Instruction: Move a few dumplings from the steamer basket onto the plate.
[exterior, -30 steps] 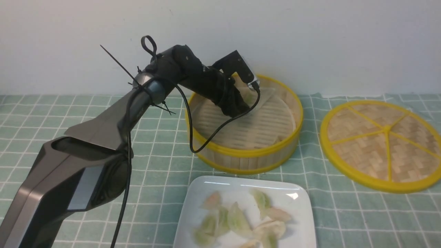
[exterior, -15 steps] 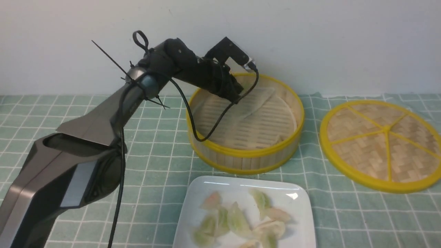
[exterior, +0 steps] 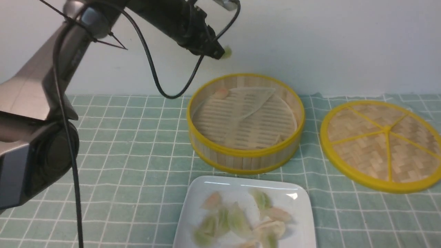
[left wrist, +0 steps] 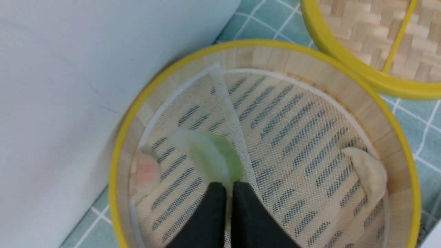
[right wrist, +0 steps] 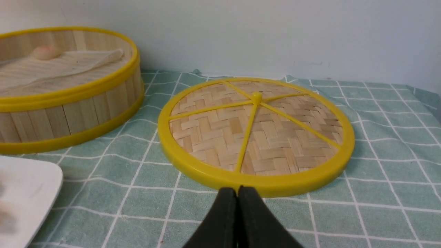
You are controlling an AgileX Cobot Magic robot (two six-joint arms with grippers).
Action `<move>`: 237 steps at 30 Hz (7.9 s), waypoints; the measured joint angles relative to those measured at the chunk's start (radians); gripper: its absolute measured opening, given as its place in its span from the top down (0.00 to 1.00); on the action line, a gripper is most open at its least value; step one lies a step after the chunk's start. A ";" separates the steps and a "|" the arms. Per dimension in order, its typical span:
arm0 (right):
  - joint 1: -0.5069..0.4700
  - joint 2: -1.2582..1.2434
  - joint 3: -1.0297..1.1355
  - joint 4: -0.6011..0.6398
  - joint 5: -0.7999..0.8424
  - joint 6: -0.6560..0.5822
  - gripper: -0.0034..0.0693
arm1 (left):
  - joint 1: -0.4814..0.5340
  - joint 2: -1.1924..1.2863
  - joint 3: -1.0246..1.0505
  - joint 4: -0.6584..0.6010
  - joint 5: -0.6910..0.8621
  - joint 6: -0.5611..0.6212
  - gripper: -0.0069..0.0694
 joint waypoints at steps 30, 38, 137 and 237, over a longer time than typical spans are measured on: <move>0.000 0.000 0.000 0.000 0.000 0.010 0.97 | -0.264 -0.456 1.145 0.050 -0.170 -0.100 0.90; 0.000 0.000 0.000 0.000 0.000 0.010 0.97 | -0.277 -0.422 1.131 0.060 -0.263 -0.090 0.51; 0.000 0.000 0.000 0.000 0.000 0.010 0.97 | -0.102 -0.422 0.687 0.122 -0.003 -0.246 0.71; 0.000 0.000 0.000 0.000 0.000 0.011 0.97 | 0.146 -2.358 2.580 0.436 -0.866 -0.659 0.92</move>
